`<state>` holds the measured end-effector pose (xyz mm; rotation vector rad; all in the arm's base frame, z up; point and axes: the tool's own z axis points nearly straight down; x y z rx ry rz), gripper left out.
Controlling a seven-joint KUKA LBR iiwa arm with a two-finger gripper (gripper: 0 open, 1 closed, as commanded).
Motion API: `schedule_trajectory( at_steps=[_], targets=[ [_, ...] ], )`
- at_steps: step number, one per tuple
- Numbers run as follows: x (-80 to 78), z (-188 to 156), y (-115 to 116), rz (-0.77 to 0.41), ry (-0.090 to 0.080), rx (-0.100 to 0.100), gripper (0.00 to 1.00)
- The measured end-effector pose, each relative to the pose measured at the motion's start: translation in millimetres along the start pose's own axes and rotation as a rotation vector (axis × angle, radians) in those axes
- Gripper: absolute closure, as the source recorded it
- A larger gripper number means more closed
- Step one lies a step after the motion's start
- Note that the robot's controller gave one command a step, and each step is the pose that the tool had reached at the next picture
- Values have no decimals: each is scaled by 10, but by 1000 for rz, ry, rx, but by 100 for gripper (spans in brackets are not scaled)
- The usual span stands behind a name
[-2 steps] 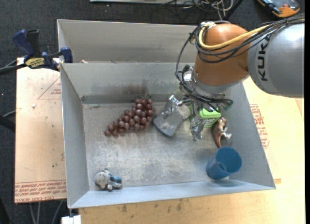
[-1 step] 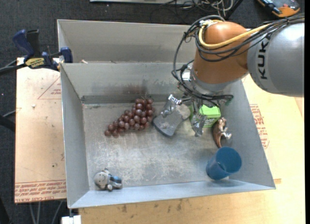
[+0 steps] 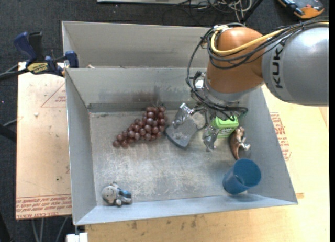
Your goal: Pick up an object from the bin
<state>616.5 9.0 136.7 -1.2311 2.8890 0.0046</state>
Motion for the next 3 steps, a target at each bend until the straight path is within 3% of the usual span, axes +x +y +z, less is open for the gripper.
schedule_trajectory(
  at_steps=[1,2,3],
  targets=[
    [-111,39,55,-92,-2,3,0],
    [-105,-70,39,-37,-1,1,0],
    [123,526,-19,-72,-17,10,100]
  ],
)
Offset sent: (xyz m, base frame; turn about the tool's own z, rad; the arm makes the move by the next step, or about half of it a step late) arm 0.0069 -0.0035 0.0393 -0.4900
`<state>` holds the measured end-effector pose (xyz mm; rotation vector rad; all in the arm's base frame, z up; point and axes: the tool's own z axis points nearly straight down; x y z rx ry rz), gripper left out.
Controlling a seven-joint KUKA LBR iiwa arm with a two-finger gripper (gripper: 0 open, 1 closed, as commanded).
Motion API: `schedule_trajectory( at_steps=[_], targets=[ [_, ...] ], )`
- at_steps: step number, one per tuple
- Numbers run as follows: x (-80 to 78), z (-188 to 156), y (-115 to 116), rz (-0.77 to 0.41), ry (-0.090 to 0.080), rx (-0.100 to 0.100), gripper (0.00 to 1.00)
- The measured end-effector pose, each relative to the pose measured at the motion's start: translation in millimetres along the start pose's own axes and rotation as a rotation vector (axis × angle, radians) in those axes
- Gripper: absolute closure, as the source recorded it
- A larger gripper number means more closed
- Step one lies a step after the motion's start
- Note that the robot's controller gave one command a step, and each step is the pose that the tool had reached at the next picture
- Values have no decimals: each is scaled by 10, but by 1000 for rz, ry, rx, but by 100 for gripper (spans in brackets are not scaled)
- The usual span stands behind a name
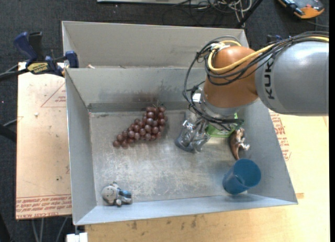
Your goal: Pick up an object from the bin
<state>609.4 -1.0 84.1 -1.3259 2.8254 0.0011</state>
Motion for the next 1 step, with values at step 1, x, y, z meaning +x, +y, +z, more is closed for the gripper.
schedule_trajectory(
  at_steps=[1],
  targets=[
    [1,1,0,1,0,0,100]
  ],
)
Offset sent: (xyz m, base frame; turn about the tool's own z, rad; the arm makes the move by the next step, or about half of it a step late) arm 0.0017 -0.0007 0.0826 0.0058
